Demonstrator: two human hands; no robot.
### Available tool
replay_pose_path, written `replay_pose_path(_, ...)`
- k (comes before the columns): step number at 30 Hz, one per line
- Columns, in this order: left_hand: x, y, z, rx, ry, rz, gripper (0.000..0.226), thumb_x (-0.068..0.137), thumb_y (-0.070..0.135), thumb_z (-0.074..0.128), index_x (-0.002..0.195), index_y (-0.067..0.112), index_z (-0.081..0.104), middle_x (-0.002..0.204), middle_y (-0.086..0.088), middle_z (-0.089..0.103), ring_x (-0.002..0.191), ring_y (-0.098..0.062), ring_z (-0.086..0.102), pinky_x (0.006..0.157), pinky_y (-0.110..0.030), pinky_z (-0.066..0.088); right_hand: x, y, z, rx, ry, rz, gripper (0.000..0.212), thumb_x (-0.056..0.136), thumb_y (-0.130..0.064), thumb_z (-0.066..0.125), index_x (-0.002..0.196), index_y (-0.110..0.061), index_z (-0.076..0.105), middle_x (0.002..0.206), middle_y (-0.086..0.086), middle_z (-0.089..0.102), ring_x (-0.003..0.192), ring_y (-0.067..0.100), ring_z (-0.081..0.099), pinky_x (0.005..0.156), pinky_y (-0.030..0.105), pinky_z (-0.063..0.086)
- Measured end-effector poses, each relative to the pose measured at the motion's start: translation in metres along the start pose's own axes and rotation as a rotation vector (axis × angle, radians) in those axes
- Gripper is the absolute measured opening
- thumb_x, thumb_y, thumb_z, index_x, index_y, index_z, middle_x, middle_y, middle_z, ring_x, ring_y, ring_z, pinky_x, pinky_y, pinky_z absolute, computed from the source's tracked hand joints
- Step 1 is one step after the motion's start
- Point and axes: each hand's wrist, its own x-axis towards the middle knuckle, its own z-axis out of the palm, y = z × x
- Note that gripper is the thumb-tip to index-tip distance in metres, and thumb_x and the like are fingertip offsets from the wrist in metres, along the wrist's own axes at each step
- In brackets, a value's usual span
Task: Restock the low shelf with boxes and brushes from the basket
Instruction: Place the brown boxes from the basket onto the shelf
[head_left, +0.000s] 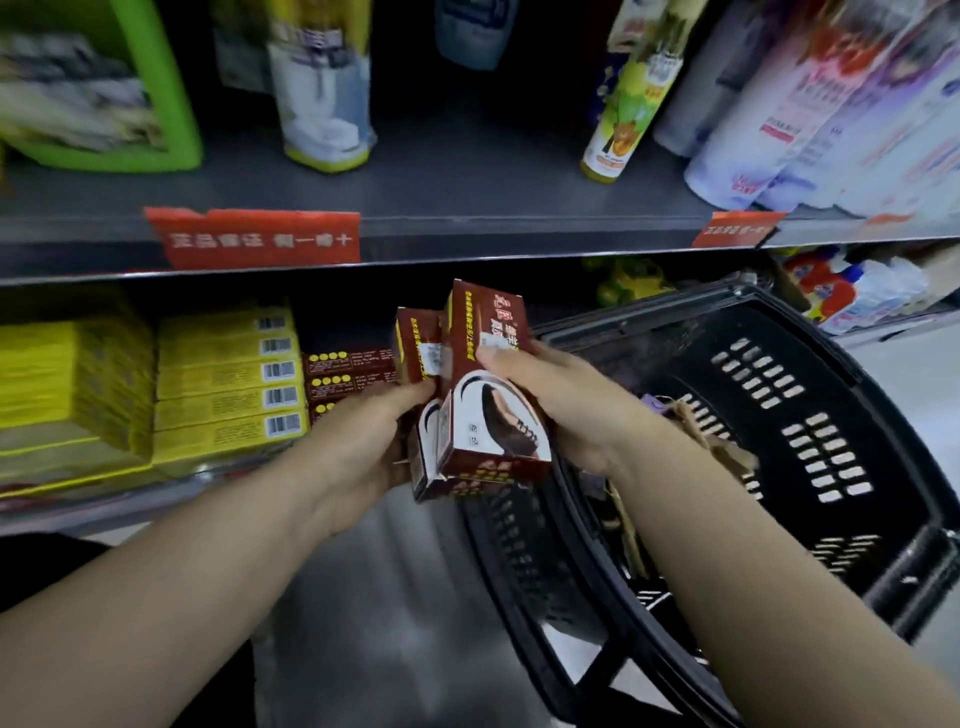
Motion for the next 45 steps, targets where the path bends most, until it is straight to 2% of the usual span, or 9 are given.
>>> replay_pose_path(3,0.005,-0.001,-0.030,-0.030,0.079,-0.031,0.018,0.091,0.025,0.057,0.100,0.013,0.066,0.085,-0.006,0.075,0.078,-0.022,0.069,0.073,-0.037,0.056,0.017,0.004,0.021,-0.054,-0.122,0.086,0.033,0.085,-0.024,0.066,0.116,-0.017,0.055,0.103,0.005,0.072,0.095,0.021,0.069,0.086,0.039,0.055)
replay_pose_path(6,0.015,0.003,-0.054,-0.037,0.121,-0.086,0.016,0.091,0.028,0.057,0.091,0.015,0.066,0.072,-0.003,0.074,0.058,-0.015,0.069,0.052,-0.027,0.054,0.044,0.001,0.036,-0.031,-0.116,0.138,0.014,0.088,-0.022,0.063,0.096,-0.011,0.066,0.085,0.006,0.073,0.072,0.017,0.070,0.064,0.030,0.059)
replay_pose_path(9,0.033,0.008,-0.071,-0.008,0.232,-0.111,0.019,0.092,0.028,0.057,0.099,0.011,0.063,0.081,-0.006,0.072,0.067,-0.020,0.067,0.056,-0.031,0.052,0.091,-0.006,0.044,-0.067,0.006,0.118,0.018,0.089,-0.020,0.061,0.098,-0.004,0.065,0.096,0.013,0.070,0.073,0.021,0.067,0.069,0.032,0.056)
replay_pose_path(16,0.065,0.002,-0.095,-0.017,0.524,-0.072,0.020,0.096,0.015,0.049,0.076,0.017,0.053,0.072,-0.002,0.063,0.064,-0.019,0.061,0.061,-0.033,0.053,0.216,-0.008,0.057,-1.489,0.185,-0.273,0.039,0.093,-0.027,0.051,0.129,-0.012,0.047,0.126,0.014,0.054,0.109,0.032,0.054,0.080,0.031,0.041)
replay_pose_path(21,0.075,-0.007,-0.096,-0.037,0.625,-0.086,0.025,0.095,0.009,0.047,0.073,0.019,0.052,0.072,-0.002,0.062,0.062,-0.017,0.058,0.057,-0.028,0.049,0.271,0.022,0.060,-1.630,0.017,-0.304,0.052,0.096,-0.028,0.047,0.143,-0.037,0.028,0.153,0.004,0.027,0.139,0.032,0.021,0.112,0.045,0.013)
replay_pose_path(34,0.083,-0.001,-0.081,-0.103,0.607,-0.089,0.020,0.096,0.015,0.050,0.076,0.016,0.053,0.082,-0.005,0.065,0.072,-0.022,0.061,0.086,-0.043,0.053,0.287,0.040,0.068,-1.597,-0.206,-0.152,0.059,0.100,-0.023,0.036,0.150,-0.033,0.006,0.159,0.001,0.004,0.146,0.025,0.003,0.116,0.042,-0.001)
replay_pose_path(37,0.085,-0.002,-0.078,-0.096,0.595,-0.090,0.014,0.095,0.016,0.051,0.082,0.014,0.055,0.085,-0.007,0.066,0.072,-0.023,0.062,0.085,-0.043,0.054,0.268,0.021,0.079,-1.567,-0.121,-0.236,0.053,0.095,-0.013,0.041,0.146,-0.020,0.029,0.155,0.008,0.022,0.141,0.031,0.022,0.116,0.042,0.017)
replay_pose_path(42,0.086,-0.001,-0.072,-0.146,0.551,-0.057,0.008,0.096,0.016,0.051,0.091,0.012,0.056,0.084,-0.006,0.065,0.068,-0.021,0.061,0.080,-0.042,0.055,0.209,0.009,0.100,-0.651,-0.091,0.118,0.020,0.095,-0.020,0.048,0.099,-0.007,0.063,0.101,0.012,0.067,0.087,0.026,0.065,0.091,0.042,0.051)
replay_pose_path(45,0.083,0.003,-0.072,-0.134,0.485,-0.055,0.013,0.096,0.014,0.049,0.086,0.011,0.057,0.079,-0.007,0.064,0.067,-0.023,0.060,0.072,-0.041,0.053,0.179,0.023,0.096,-0.337,-0.192,0.281,0.028,0.095,-0.026,0.053,0.109,-0.004,0.063,0.104,0.016,0.069,0.093,0.030,0.066,0.092,0.045,0.051)
